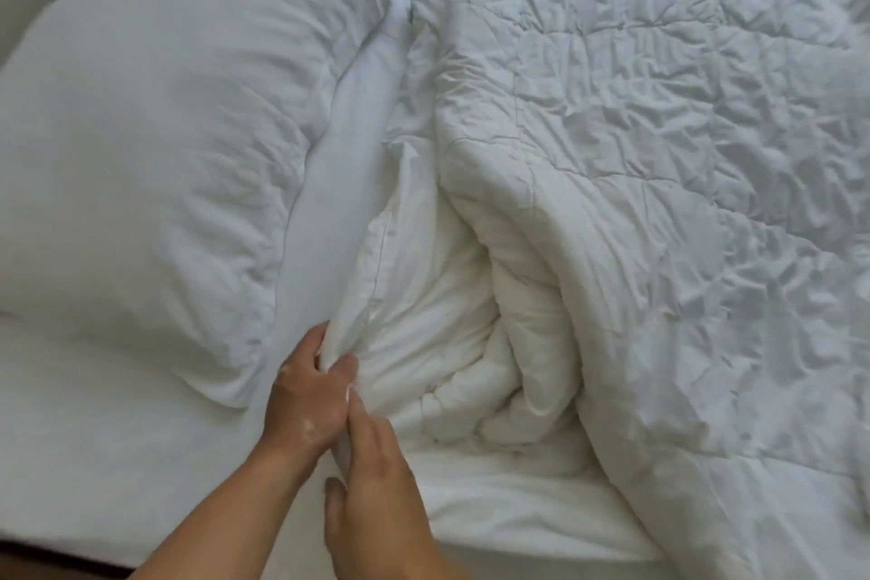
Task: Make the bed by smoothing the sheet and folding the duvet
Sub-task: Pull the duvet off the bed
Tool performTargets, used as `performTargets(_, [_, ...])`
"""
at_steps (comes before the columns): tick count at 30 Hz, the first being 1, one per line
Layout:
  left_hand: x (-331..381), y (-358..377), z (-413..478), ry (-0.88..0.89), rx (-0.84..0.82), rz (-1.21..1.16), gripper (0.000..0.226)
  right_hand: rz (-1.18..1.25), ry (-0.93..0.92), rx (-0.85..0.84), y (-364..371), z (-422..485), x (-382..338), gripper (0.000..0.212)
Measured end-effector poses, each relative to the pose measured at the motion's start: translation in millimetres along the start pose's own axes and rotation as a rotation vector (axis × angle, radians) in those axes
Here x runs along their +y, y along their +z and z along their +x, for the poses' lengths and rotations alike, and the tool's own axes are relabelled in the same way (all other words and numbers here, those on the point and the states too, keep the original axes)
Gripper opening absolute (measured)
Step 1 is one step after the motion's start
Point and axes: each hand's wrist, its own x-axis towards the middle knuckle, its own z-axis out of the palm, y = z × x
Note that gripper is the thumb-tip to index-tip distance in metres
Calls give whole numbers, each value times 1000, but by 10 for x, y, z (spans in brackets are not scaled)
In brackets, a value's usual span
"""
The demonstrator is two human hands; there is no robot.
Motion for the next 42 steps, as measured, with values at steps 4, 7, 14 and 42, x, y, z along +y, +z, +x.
performTargets(4, [-408,-42,413,-78,-97,135,38,-124,0,-206,-1,259,192,88])
performTargets(7, [-731,128,196,-136,-236,180,67,-459,34,-182,-300,110,667,73])
performTargets(14, [-1199,553,-442,-388,-249,-140,49,-808,328,-185,-532,-497,1665,54])
performTargets(42, [-891,-412,385,40,-182,124,25,-81,178,273,-624,1385,-185,97])
